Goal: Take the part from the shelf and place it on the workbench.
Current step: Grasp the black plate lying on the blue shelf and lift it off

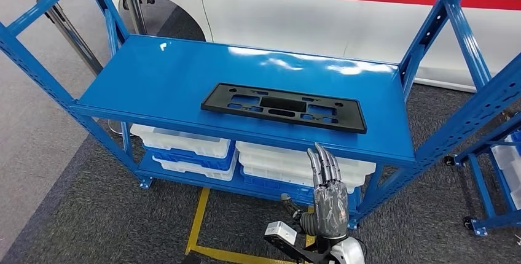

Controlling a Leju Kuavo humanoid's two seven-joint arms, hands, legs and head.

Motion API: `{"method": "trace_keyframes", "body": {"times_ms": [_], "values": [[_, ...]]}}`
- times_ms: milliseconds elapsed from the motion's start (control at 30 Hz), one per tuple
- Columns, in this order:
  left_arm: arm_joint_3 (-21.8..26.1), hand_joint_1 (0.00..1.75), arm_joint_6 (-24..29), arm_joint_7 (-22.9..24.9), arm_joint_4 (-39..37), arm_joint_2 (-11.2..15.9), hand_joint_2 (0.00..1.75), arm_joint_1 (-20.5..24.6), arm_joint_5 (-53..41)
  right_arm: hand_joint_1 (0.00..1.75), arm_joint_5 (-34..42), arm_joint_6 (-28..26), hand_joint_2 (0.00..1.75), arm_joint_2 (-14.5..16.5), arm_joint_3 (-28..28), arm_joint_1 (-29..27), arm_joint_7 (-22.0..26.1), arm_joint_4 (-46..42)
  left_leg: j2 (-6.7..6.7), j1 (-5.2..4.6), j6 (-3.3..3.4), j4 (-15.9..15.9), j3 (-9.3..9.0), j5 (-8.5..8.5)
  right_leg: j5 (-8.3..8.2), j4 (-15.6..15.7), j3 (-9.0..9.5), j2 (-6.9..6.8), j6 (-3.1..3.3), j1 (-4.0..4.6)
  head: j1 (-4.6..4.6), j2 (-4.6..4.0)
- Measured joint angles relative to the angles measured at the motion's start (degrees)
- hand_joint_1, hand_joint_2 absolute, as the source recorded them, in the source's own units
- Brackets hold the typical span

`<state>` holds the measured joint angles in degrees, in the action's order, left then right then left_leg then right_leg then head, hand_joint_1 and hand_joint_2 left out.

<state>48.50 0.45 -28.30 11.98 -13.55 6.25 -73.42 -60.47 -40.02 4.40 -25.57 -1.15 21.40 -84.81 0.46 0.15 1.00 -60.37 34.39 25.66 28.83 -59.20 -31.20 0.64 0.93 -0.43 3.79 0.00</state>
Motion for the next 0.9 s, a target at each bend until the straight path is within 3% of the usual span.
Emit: {"method": "trace_keyframes", "body": {"times_ms": [67, 167, 233, 300, 333, 367, 433, 500, 567, 667, 733, 800, 833, 867, 900], "values": [[0.0, 0.0, 0.0, 0.1, 0.0, 0.0, 0.0, 0.1, 0.0, 0.0, 0.0, 0.0, 1.75, 0.0, 0.0, 0.0, 0.0, 0.0, -0.02, -0.31, 0.55, 1.8, -0.68, 0.35, -0.14, -0.1, 0.27, -0.04, -0.73, 0.08, -0.01, 0.0], [-0.1, 0.0, 0.0, 0.2, 0.0, 0.0, 0.0, -0.1, 0.0, 0.0, 0.0, 0.0, 1.75, 0.0, 0.0, 0.0, 0.0, -0.1, -0.12, 0.04, 1.16, 3.1, -2.13, 0.32, 0.39, -1.7, -0.02, -0.24, -1.53, 0.03, 0.08, 0.0], [-0.1, 0.0, 0.0, 0.2, 0.0, 0.0, 0.0, -0.1, 0.0, 0.0, -0.1, 0.0, 1.75, 0.0, 0.0, 0.1, 0.0, -0.1, -0.11, 0.24, 1.59, 3.5, -3.0, 0.46, 3.04, -7.1, -3.03, -0.31, -2.03, -0.16, 0.17, 0.0], [-0.1, 0.0, -0.1, 0.2, 0.0, 0.0, 0.0, 0.0, 0.0, 0.0, -0.2, 0.0, 1.75, -0.1, 0.0, 0.0, 0.0, -0.1, -0.1, 0.22, 1.81, 3.5, -3.28, 0.89, 5.3, -13.6, -7.53, -0.33, -2.41, -0.29, 0.17, 0.0], [-0.1, 0.0, -0.1, 0.3, 0.0, 0.0, 0.0, 0.0, 0.0, 0.0, -0.2, 0.0, 1.75, -0.2, 0.1, 0.0, 0.0, -0.1, -0.12, 0.21, 1.82, 3.5, -3.54, 1.17, 5.05, -15.0, -8.95, -0.34, -2.53, -0.35, 0.16, 0.0], [-0.1, 0.0, -0.2, 0.3, 0.0, 0.0, 0.0, -0.1, 0.0, 0.0, -0.2, 0.0, 1.75, -0.2, 0.1, 0.0, 0.0, -0.1, -0.14, 0.22, 1.76, 3.4, -3.93, 1.51, 3.56, -14.1, -9.3, -0.35, -2.57, -0.39, 0.17, 0.0], [-0.1, 0.0, -0.4, 0.4, 0.0, 0.0, 0.0, -0.2, -0.1, 0.0, -0.3, 0.0, 1.75, -0.3, 0.2, 0.1, 0.0, -0.1, -0.17, 0.24, 1.48, 3.4, -4.95, 2.37, -1.73, -7.4, -7.33, -0.45, -2.37, -0.41, 0.19, 0.0], [-0.1, 0.0, -0.6, 0.4, -0.1, 0.0, 0.0, -0.1, -0.1, 0.0, -0.6, 0.0, 1.75, -0.4, 0.3, 0.3, -0.2, -0.1, -0.19, 0.14, 0.89, 3.2, -5.53, 3.18, -3.93, -1.7, -5.39, -0.65, -1.76, -0.1, 0.2, 0.01], [-0.2, 0.0, -0.7, 0.5, -0.1, 0.0, 0.0, 0.0, -0.1, 0.0, -0.8, 0.0, 1.75, -0.6, 0.4, 0.5, -0.5, -0.3, -0.16, -0.02, 0.11, 2.9, -5.8, 3.69, -3.36, -0.4, -5.0, -0.71, -0.88, 0.21, 0.2, 0.01], [-0.2, 0.0, -0.7, 0.5, -0.1, 0.0, 0.0, 0.1, -0.1, 0.0, -1.0, 0.0, 1.75, -0.8, 0.5, 0.8, -0.7, -0.6, -0.15, 0.06, -0.76, 1.0, -5.87, 4.62, -3.31, 0.1, -3.7, -0.56, 0.41, -0.08, 0.17, 0.0], [-0.2, 0.0, -0.7, 0.5, -0.1, 0.0, 0.0, 0.3, -0.1, 0.0, -1.0, 0.0, 1.75, -0.8, 0.5, 1.1, -0.6, -0.8, -0.21, 0.25, -1.14, -4.4, -3.07, 6.67, -2.89, 0.3, -2.82, -0.57, 0.94, -0.19, 0.07, 0.0], [-0.2, 0.0, -0.7, 0.5, -0.1, 0.0, 0.0, 0.2, -0.1, 0.0, -1.1, 0.0, 1.75, -0.8, 0.5, 1.2, -0.6, -0.8, -0.21, 0.38, -1.49, -11.4, 1.57, 9.42, -2.24, 0.3, -2.21, -0.5, 1.15, -0.15, -0.01, 0.0], [-0.2, 0.0, -0.7, 0.5, -0.1, 0.0, 0.0, 0.1, -0.1, 0.0, -1.1, 0.0, 1.75, -0.8, 0.5, 1.2, -0.6, -0.8, -0.21, 0.44, -1.59, -13.4, 3.32, 9.9, -1.85, 0.2, -1.8, -0.41, 1.14, -0.13, -0.01, 0.0], [-0.2, 0.0, -0.7, 0.5, -0.1, 0.0, 0.0, 0.0, -0.1, 0.0, -1.1, 0.0, 1.75, -0.8, 0.5, 1.1, -0.7, -0.8, -0.21, 0.46, -1.54, -13.3, 4.12, 9.14, -1.44, 0.2, -1.29, -0.29, 1.1, -0.11, -0.01, 0.0], [-0.2, 0.0, -0.7, 0.5, -0.1, 0.0, 0.0, -0.1, -0.2, 0.0, -1.2, 0.0, 1.75, -0.8, 0.5, 1.1, -0.7, -0.8, -0.21, 0.46, -1.37, -11.0, 3.89, 6.97, -0.99, 0.2, -0.63, -0.19, 1.01, -0.1, -0.01, 0.0]]}}
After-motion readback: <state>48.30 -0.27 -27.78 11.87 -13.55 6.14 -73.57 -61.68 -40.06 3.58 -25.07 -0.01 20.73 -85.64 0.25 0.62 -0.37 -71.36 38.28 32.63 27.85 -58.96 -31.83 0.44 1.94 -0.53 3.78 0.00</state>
